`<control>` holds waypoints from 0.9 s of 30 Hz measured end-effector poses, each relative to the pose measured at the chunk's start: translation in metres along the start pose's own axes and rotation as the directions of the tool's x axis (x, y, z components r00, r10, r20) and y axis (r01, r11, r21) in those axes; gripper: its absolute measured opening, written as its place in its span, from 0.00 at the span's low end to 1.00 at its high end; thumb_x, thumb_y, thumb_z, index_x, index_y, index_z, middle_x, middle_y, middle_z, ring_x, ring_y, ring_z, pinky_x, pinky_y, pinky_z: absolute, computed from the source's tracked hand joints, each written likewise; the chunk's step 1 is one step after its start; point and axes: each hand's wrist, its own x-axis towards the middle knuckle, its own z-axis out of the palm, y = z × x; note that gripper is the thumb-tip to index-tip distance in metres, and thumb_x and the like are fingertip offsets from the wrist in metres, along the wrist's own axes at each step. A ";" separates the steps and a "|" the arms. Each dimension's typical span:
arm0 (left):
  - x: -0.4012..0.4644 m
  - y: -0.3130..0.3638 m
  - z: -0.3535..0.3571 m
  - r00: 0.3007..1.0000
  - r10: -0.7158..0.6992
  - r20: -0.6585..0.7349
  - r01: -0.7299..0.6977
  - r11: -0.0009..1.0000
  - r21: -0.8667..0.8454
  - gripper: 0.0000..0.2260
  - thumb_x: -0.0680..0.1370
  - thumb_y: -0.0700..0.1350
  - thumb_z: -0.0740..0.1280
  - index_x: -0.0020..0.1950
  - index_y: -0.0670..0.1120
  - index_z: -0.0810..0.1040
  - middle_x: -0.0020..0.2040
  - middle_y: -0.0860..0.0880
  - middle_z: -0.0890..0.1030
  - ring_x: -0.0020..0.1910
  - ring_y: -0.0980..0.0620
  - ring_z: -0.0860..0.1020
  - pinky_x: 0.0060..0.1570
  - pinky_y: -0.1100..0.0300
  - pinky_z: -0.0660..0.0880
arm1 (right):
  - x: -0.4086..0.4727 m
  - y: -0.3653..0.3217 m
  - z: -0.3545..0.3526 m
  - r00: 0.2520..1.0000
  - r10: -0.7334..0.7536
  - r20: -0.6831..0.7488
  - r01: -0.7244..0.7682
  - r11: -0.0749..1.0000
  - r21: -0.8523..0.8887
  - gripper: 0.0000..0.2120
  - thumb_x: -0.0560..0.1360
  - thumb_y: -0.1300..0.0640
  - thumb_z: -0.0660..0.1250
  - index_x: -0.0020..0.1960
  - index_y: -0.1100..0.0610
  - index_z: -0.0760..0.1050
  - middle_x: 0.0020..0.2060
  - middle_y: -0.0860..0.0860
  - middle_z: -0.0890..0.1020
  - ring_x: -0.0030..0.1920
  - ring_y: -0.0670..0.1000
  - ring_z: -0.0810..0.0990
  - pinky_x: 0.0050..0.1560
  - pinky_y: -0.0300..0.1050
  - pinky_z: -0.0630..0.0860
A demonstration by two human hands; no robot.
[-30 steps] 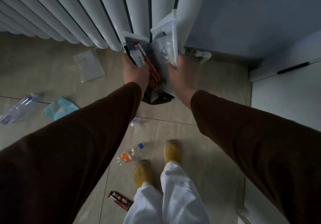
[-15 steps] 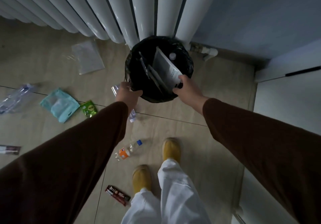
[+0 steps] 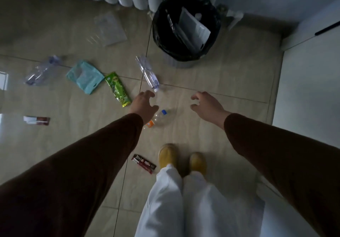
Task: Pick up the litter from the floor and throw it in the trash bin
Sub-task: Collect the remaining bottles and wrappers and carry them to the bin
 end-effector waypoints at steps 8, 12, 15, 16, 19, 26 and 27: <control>-0.113 -0.080 0.046 0.996 -0.085 -0.006 0.085 0.995 0.043 0.19 0.73 0.45 0.72 0.63 0.44 0.77 0.58 0.42 0.77 0.58 0.42 0.75 0.55 0.52 0.70 | -0.071 -0.005 0.090 0.997 -0.068 0.019 0.069 0.996 -0.061 0.16 0.81 0.56 0.63 0.68 0.55 0.76 0.68 0.55 0.77 0.67 0.56 0.77 0.63 0.46 0.72; -0.169 -0.115 0.056 0.993 -0.120 -0.005 0.120 0.992 0.022 0.18 0.74 0.45 0.71 0.63 0.45 0.77 0.59 0.43 0.77 0.58 0.43 0.75 0.55 0.52 0.71 | -0.109 -0.016 0.135 0.998 -0.063 0.005 0.063 0.997 -0.048 0.14 0.80 0.57 0.63 0.64 0.54 0.78 0.64 0.54 0.79 0.63 0.55 0.80 0.60 0.45 0.73; -0.201 -0.149 0.049 0.992 -0.122 -0.017 0.122 0.993 0.006 0.18 0.75 0.45 0.71 0.64 0.45 0.76 0.60 0.44 0.76 0.59 0.44 0.75 0.56 0.52 0.71 | -0.129 -0.039 0.166 0.997 -0.073 0.029 0.075 0.994 -0.075 0.13 0.80 0.58 0.63 0.63 0.54 0.78 0.64 0.53 0.80 0.63 0.55 0.80 0.61 0.46 0.74; -0.209 -0.163 0.045 0.992 -0.125 -0.024 0.125 0.992 0.006 0.18 0.75 0.45 0.71 0.64 0.45 0.76 0.60 0.44 0.76 0.58 0.44 0.75 0.56 0.52 0.71 | -0.133 -0.049 0.176 0.996 -0.082 0.030 0.084 0.993 -0.079 0.13 0.80 0.57 0.63 0.63 0.54 0.78 0.64 0.53 0.80 0.63 0.55 0.80 0.61 0.46 0.74; -0.226 -0.213 0.026 0.989 -0.142 -0.043 0.143 0.990 0.020 0.18 0.75 0.46 0.71 0.64 0.46 0.75 0.61 0.46 0.76 0.58 0.45 0.75 0.55 0.53 0.72 | -0.141 -0.090 0.203 0.991 -0.133 0.029 0.135 0.987 -0.090 0.12 0.80 0.57 0.63 0.62 0.54 0.79 0.63 0.53 0.81 0.62 0.54 0.80 0.60 0.46 0.75; -0.249 -0.333 -0.043 0.994 -0.084 -0.073 0.084 0.996 0.007 0.19 0.74 0.46 0.71 0.64 0.47 0.75 0.60 0.46 0.77 0.58 0.45 0.76 0.52 0.54 0.71 | -0.149 -0.215 0.276 0.988 -0.153 -0.021 0.150 0.983 -0.104 0.11 0.79 0.58 0.65 0.60 0.55 0.80 0.61 0.54 0.83 0.60 0.55 0.82 0.55 0.44 0.73; -0.255 -0.352 -0.056 0.996 -0.065 -0.066 0.067 0.997 0.029 0.19 0.74 0.46 0.71 0.64 0.47 0.75 0.59 0.46 0.77 0.57 0.45 0.75 0.50 0.55 0.70 | -0.151 -0.236 0.289 0.988 -0.149 -0.035 0.145 0.985 -0.094 0.11 0.79 0.58 0.65 0.59 0.55 0.80 0.60 0.54 0.83 0.59 0.56 0.82 0.54 0.44 0.73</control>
